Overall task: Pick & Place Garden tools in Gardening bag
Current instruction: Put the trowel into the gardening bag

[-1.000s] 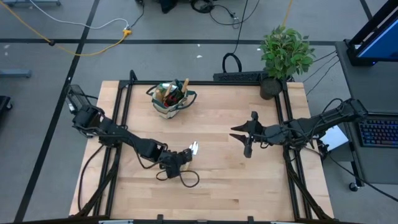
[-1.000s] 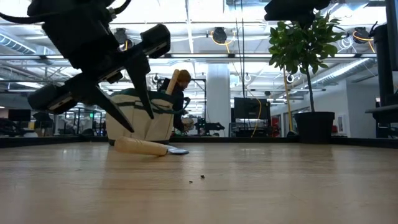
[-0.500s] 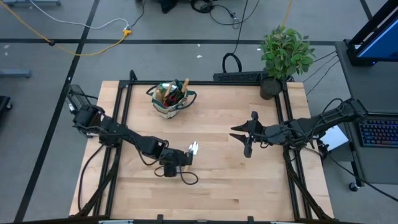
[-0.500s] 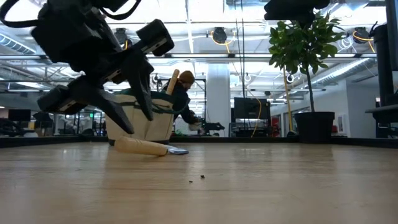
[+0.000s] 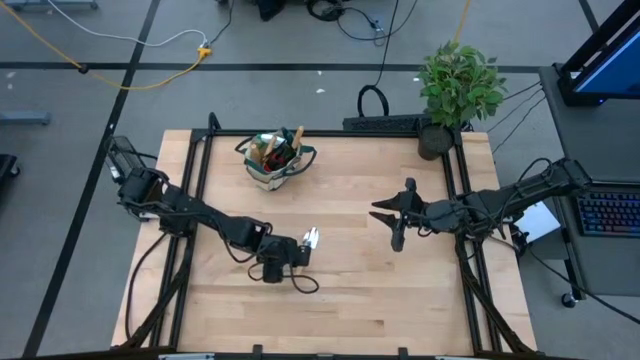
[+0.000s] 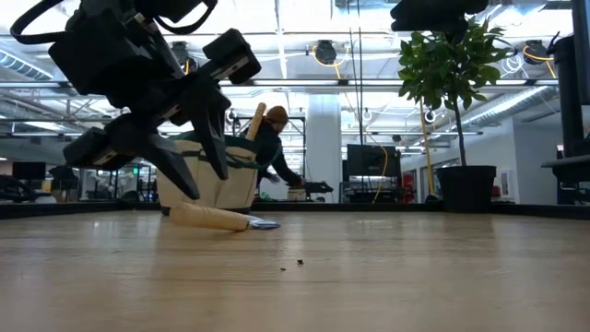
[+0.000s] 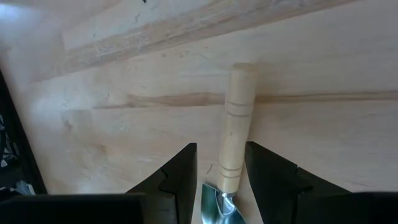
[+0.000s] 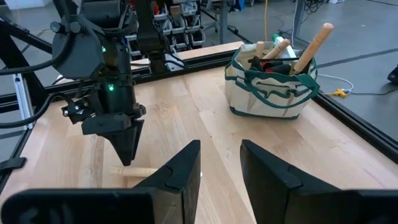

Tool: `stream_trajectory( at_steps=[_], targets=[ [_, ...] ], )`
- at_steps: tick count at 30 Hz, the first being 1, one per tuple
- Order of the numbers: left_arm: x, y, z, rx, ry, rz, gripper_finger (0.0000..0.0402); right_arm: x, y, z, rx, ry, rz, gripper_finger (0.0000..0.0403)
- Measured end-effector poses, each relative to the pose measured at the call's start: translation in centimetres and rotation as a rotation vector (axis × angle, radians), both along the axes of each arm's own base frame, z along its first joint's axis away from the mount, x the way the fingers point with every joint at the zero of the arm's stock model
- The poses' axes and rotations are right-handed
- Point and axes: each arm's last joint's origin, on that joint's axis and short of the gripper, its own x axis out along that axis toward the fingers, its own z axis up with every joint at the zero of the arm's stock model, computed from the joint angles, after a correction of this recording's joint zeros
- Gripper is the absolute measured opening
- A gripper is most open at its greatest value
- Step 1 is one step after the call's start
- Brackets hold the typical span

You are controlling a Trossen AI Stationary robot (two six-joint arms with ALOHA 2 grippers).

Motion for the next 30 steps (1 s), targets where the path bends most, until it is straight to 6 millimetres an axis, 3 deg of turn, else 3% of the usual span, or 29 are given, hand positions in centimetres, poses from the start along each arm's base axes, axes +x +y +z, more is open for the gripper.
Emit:
stream_trajectory(
  at_steps=[14, 25, 30],
  targets=[
    [1.4, 0.0, -3.0, 0.099, -0.016, -0.043, 0.014, 0.0, -0.1, 0.2, 0.008, -0.023, -0.047, 0.0105],
    [1.4, 0.0, -3.3, 0.073, 0.012, -0.055, 0.0138, 0.1, -0.1, 0.4, 0.013, -0.044, -0.046, 0.0105],
    [1.2, 0.0, -3.5, 0.051, 0.039, -0.054, 0.0091, 0.1, -0.1, 0.4, 0.015, -0.045, -0.047, 0.0105]
  ],
)
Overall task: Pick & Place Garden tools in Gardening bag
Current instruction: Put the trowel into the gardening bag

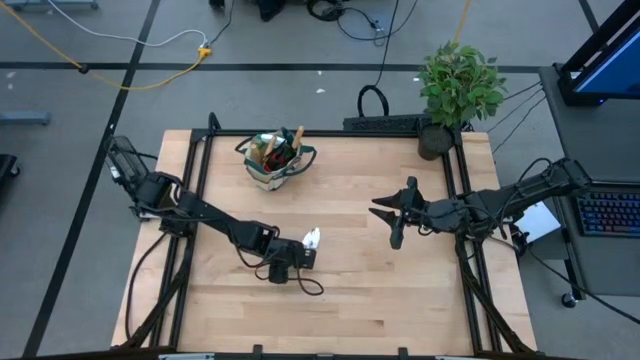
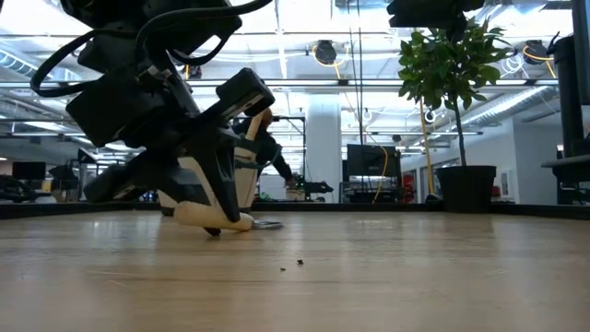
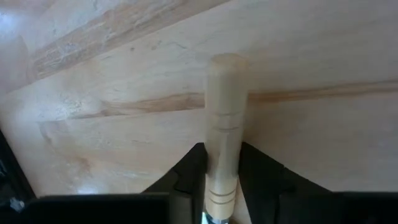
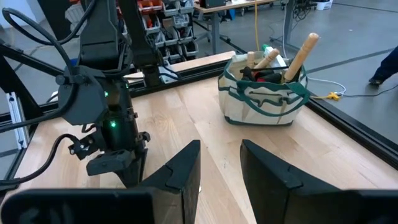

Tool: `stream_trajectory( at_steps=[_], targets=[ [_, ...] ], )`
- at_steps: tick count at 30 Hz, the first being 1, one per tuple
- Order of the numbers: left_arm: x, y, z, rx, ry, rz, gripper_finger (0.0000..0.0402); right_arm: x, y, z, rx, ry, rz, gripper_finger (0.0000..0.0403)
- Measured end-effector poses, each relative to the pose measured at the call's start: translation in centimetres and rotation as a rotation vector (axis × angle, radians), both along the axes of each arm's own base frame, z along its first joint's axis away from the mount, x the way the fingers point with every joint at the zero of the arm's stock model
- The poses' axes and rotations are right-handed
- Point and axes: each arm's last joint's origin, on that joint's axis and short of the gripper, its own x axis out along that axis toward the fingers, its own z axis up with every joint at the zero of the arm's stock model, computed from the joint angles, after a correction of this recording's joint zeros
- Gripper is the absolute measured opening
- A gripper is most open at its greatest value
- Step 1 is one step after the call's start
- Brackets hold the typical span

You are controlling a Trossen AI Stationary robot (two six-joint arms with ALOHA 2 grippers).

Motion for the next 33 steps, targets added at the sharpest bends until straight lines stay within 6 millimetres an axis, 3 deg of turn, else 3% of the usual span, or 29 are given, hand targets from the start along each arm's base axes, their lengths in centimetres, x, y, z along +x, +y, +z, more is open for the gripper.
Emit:
stream_trajectory(
  at_steps=[2, 9, 15, 22, 33],
  targets=[
    [0.0, 0.0, 0.0, -0.026, 0.011, 0.018, 0.0068, 0.0, 0.0, 0.0, 0.0, 0.0, 0.0, 0.0105],
    [0.0, 0.0, 0.0, -0.066, 0.011, 0.121, 0.0067, 0.0, 0.0, 0.0, 0.0, 0.0, 0.0, 0.0105],
    [0.2, 0.3, 1.0, -0.072, -0.069, 0.322, 0.0067, 0.0, 0.0, 0.0, -0.003, 0.002, 0.001, 0.0105],
    [0.2, 1.6, 5.7, -0.227, -0.287, 0.58, 0.0067, 0.0, 0.0, 0.0, -0.037, 0.013, 0.01, 0.0105],
    [-1.7, 6.5, 15.3, -0.703, -0.777, 1.083, 0.0067, 0.0, 0.0, 0.0, -0.082, 0.027, 0.023, 0.0105]
  ],
)
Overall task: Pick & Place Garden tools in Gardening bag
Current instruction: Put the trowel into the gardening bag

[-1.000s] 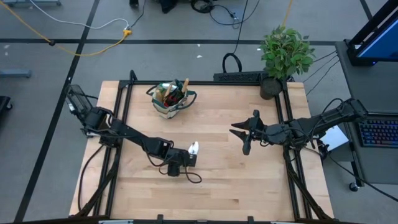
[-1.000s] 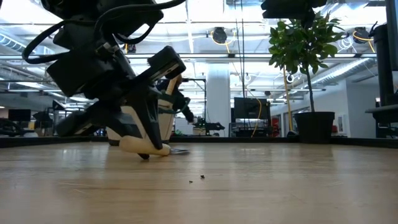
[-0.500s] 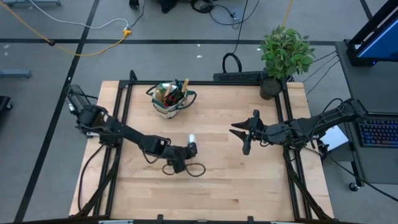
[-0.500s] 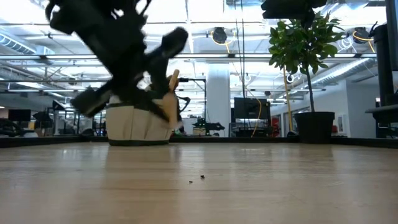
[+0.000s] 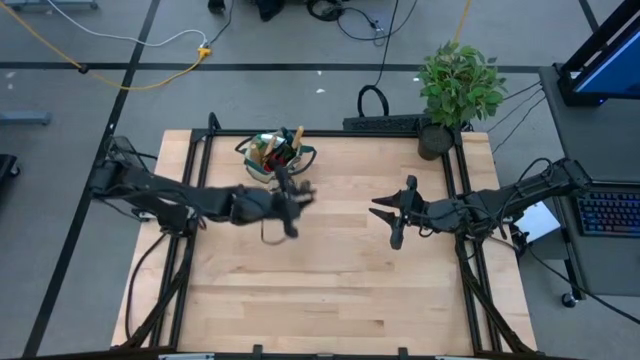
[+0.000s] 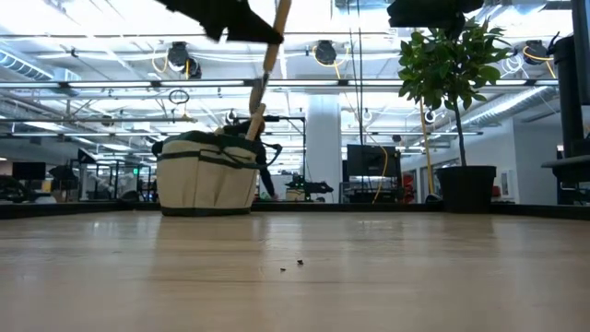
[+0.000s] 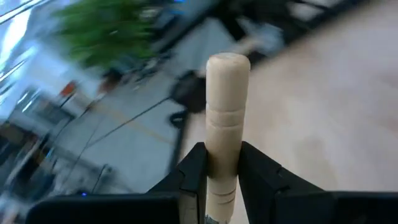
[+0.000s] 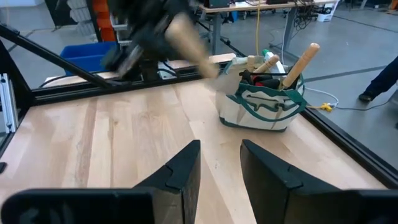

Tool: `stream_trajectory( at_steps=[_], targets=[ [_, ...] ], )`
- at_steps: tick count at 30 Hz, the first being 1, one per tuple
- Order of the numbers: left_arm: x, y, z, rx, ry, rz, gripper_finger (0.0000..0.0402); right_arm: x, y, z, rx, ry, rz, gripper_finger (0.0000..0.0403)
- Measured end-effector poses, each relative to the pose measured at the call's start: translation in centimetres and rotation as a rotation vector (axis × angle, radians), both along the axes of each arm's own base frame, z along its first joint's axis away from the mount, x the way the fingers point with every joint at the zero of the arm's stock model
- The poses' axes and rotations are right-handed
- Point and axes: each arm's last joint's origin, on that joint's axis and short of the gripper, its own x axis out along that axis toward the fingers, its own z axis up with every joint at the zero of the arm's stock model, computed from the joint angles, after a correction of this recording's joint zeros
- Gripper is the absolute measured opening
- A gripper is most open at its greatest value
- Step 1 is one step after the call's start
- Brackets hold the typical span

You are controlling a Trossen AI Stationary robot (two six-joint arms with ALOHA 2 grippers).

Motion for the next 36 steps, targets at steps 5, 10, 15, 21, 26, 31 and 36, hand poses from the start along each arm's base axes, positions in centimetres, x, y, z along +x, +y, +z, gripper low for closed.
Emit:
stream_trajectory(
  at_steps=[5, 10, 15, 21, 26, 31, 36],
  targets=[
    [-1.5, 2.7, 3.3, -0.097, -0.232, 0.197, 0.0067, 0.0, 0.0, 0.0, -0.024, 0.008, 0.008, 0.0105],
    [-3.1, 5.3, 5.3, -0.185, -0.399, 0.386, 0.0067, 0.0, 0.0, 0.0, -0.026, 0.01, 0.01, 0.0105],
    [-4.2, 7.7, 5.9, -0.225, -0.495, 0.573, 0.0067, 0.0, 0.0, 0.0, -0.027, 0.011, 0.01, 0.0105],
    [-4.4, 10.3, 5.4, -0.375, -0.619, 0.683, 0.0067, 0.0, 0.0, 0.0, -0.027, 0.01, 0.009, 0.0105],
    [-3.4, 11.4, 3.8, -0.511, -0.625, 0.676, 0.0067, 0.0, 0.0, 0.0, -0.027, 0.01, 0.008, 0.0105],
    [-2.3, 12.1, 2.4, -0.518, -0.598, 0.694, 0.0067, 0.0, 0.0, 0.0, -0.027, 0.01, 0.008, 0.0105],
    [-1.6, 12.3, 1.4, -0.506, -0.558, 0.707, 0.0067, 0.0, 0.0, 0.0, -0.026, 0.009, 0.008, 0.0105]
  ],
)
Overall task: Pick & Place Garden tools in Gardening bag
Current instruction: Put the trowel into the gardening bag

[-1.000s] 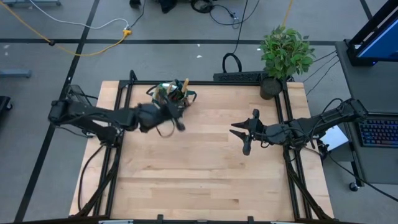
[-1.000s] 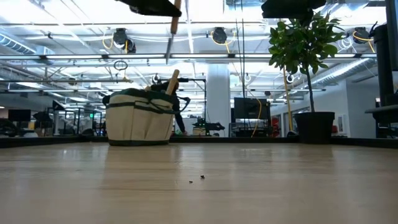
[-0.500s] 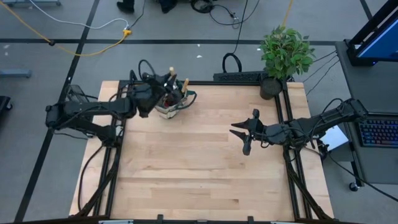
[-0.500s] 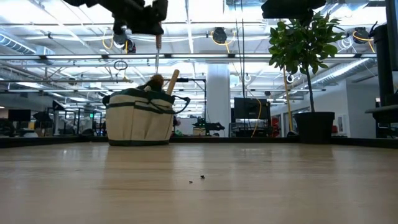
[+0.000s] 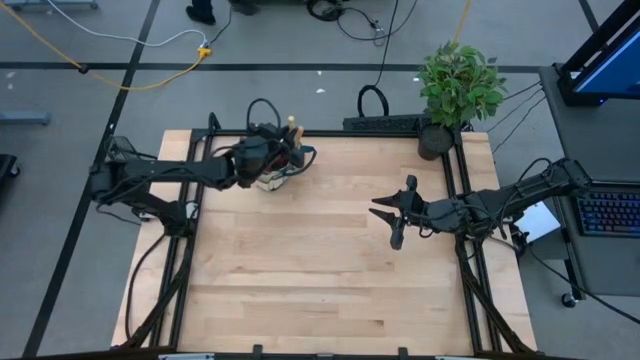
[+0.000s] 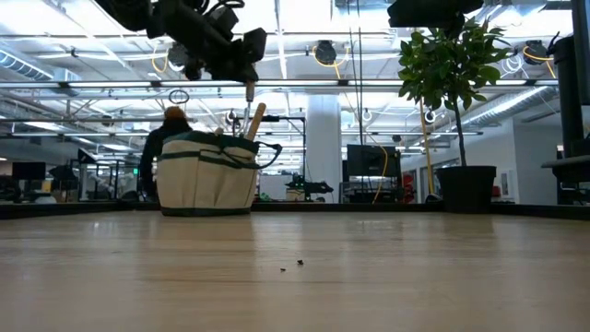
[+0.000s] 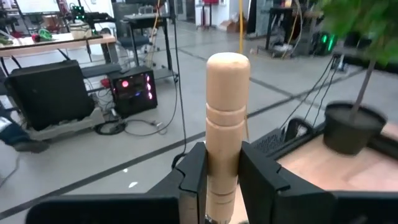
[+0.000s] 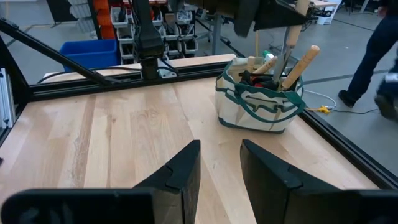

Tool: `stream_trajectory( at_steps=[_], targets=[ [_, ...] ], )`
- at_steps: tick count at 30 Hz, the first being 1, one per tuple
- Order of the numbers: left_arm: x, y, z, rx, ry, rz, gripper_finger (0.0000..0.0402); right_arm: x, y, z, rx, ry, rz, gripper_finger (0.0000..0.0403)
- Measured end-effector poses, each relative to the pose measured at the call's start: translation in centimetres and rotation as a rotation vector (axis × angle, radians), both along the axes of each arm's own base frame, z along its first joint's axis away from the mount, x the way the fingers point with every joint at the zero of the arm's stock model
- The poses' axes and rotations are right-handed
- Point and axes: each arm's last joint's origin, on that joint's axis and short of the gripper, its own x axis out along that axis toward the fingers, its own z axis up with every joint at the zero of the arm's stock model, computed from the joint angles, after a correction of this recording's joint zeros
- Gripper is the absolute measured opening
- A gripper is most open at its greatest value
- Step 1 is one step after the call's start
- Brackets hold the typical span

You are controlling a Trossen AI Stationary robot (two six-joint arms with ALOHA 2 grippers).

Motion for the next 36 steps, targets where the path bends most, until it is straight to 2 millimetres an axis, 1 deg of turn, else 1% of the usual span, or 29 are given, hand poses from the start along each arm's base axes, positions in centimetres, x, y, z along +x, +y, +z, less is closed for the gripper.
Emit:
stream_trajectory(
  at_steps=[5, 13, 18, 25, 30, 36],
  targets=[
    [0.4, 0.2, -0.7, 0.008, 0.039, 0.0, 0.0067, 0.0, 0.0, 0.0, 0.005, -0.002, -0.002, 0.0105],
    [0.8, 1.3, -1.8, -0.008, 0.085, 0.013, 0.0067, 0.0, 0.0, 0.0, 0.007, -0.002, -0.002, 0.0105],
    [0.7, 1.8, -2.0, -0.014, 0.096, 0.02, 0.0067, 0.0, 0.0, 0.0, 0.007, -0.003, -0.002, 0.0105],
    [0.5, 2.4, -2.5, -0.055, 0.121, -0.066, 0.0067, 0.0, 0.0, 0.0, 0.007, -0.003, -0.002, 0.0105],
    [0.2, 2.8, -3.1, -0.1, 0.172, -0.118, 0.0067, 0.0, 0.0, 0.0, 0.007, -0.003, -0.002, 0.0105],
    [0.0, 3.3, -3.4, -0.157, 0.169, -0.171, 0.0067, 0.0, 0.0, 0.0, 0.007, -0.003, -0.002, 0.0105]
  ],
)
